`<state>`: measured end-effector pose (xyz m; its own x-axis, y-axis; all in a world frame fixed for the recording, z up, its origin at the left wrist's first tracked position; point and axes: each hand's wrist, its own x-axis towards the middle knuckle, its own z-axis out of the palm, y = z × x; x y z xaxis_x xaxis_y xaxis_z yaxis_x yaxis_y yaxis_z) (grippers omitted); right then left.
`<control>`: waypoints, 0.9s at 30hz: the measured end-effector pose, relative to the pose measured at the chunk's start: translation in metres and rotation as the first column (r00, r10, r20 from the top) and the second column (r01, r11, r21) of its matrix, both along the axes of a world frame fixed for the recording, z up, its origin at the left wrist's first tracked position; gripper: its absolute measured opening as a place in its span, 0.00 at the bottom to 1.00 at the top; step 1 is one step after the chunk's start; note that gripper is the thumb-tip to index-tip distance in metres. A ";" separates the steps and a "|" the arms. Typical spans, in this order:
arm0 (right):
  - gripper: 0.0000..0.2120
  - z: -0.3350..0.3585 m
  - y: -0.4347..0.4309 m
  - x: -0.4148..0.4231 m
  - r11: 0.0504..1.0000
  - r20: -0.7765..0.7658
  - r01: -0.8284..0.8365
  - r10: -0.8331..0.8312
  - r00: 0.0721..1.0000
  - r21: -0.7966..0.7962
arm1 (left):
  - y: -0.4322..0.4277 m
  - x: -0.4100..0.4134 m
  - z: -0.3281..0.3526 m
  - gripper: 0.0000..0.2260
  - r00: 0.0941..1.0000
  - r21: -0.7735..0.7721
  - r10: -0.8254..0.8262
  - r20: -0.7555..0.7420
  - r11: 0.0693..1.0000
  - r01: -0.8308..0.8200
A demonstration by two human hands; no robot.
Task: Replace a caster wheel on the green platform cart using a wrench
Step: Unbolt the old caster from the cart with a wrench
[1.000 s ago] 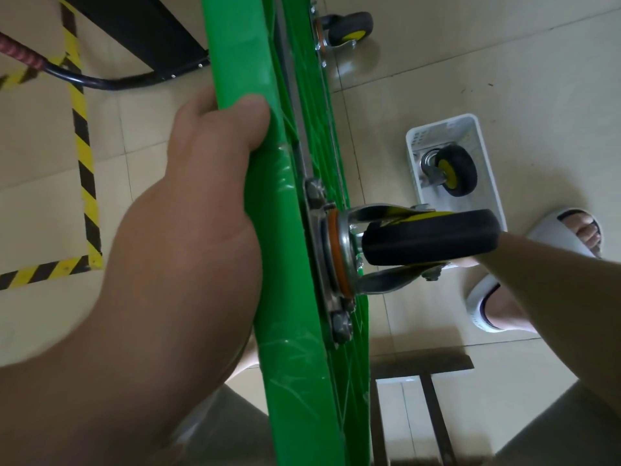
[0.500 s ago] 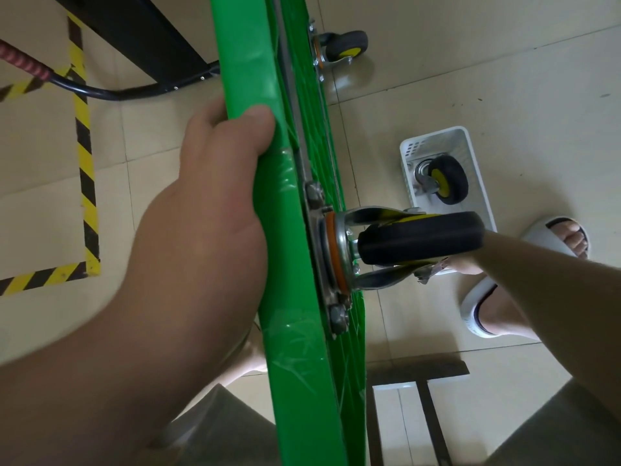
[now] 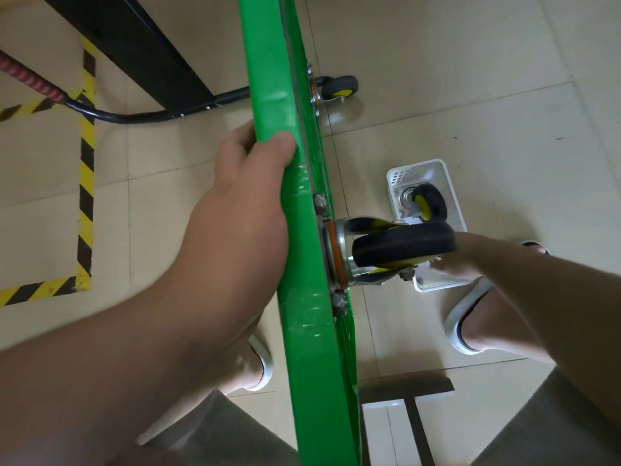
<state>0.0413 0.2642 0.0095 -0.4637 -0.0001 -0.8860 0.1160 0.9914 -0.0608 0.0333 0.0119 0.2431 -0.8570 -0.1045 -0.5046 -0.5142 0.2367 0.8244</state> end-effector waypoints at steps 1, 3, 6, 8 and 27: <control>0.16 0.006 0.000 0.001 1.000 -0.018 -0.006 0.006 1.000 0.000 | -0.002 0.000 -0.002 0.07 1.000 0.027 -0.022 0.009 0.999 0.022; 0.13 0.023 -0.007 0.001 0.997 -0.075 0.054 -0.058 0.995 -0.048 | -0.003 0.000 -0.003 0.10 0.999 0.040 -0.049 0.012 0.998 0.049; 0.09 0.034 -0.011 -0.007 0.993 -0.150 0.093 -0.104 0.983 -0.079 | -0.006 -0.001 -0.006 0.11 0.997 0.059 -0.075 0.007 0.996 0.074; 0.10 0.047 -0.017 -0.014 0.991 -0.207 0.082 -0.103 0.973 -0.109 | -0.007 -0.002 -0.006 0.11 0.997 0.065 -0.079 0.002 0.995 0.079; 0.08 0.190 -0.047 -0.070 0.646 -0.331 0.249 -0.637 0.697 -0.721 | -0.010 0.000 -0.009 0.13 0.993 0.136 -0.110 -0.034 0.984 0.114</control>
<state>-0.0284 0.2175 0.1991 -0.9193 -0.0772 -0.3858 0.2863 0.5415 -0.7905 0.0334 0.0015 0.2339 -0.8725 0.0615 -0.4847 -0.4687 0.1750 0.8659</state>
